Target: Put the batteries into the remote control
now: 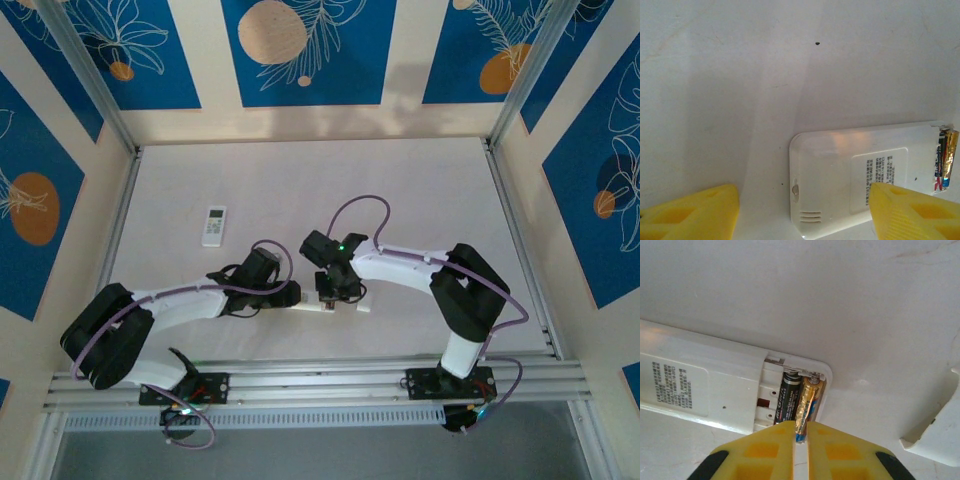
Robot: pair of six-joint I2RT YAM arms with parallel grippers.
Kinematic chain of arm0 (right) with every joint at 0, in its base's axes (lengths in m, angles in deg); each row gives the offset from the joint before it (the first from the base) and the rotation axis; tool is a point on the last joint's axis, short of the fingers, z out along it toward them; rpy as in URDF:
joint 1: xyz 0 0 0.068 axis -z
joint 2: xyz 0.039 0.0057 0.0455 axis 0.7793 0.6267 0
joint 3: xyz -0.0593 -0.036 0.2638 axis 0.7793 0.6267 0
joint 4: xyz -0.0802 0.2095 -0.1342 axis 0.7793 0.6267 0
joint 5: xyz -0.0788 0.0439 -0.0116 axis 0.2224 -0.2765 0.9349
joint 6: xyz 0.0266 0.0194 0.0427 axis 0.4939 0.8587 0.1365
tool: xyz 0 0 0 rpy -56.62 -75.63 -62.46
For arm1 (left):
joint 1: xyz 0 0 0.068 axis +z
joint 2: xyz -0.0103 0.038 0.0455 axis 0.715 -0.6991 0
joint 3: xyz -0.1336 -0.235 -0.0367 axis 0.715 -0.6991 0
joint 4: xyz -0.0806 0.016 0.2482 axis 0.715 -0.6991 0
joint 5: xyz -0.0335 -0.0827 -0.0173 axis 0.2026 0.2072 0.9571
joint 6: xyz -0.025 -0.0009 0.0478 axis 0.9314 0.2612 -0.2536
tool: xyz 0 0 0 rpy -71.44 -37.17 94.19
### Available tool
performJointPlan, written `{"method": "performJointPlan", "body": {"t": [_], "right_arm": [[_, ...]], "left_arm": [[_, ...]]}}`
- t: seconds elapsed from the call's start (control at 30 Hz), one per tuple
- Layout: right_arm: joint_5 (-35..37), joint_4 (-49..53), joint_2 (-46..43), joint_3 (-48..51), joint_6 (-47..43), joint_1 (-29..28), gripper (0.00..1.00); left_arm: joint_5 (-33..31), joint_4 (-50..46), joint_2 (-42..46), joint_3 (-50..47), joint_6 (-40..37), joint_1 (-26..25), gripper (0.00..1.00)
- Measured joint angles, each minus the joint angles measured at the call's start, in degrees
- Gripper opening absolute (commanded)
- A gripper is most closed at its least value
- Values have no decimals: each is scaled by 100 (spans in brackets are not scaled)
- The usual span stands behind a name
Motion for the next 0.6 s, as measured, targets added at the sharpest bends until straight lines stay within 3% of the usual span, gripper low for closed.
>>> {"method": "performJointPlan", "body": {"t": [0.6], "right_arm": [[7, -450, 236, 118, -20, 37, 9]], "left_arm": [[0, 9, -15, 2, -2, -7, 71]]}}
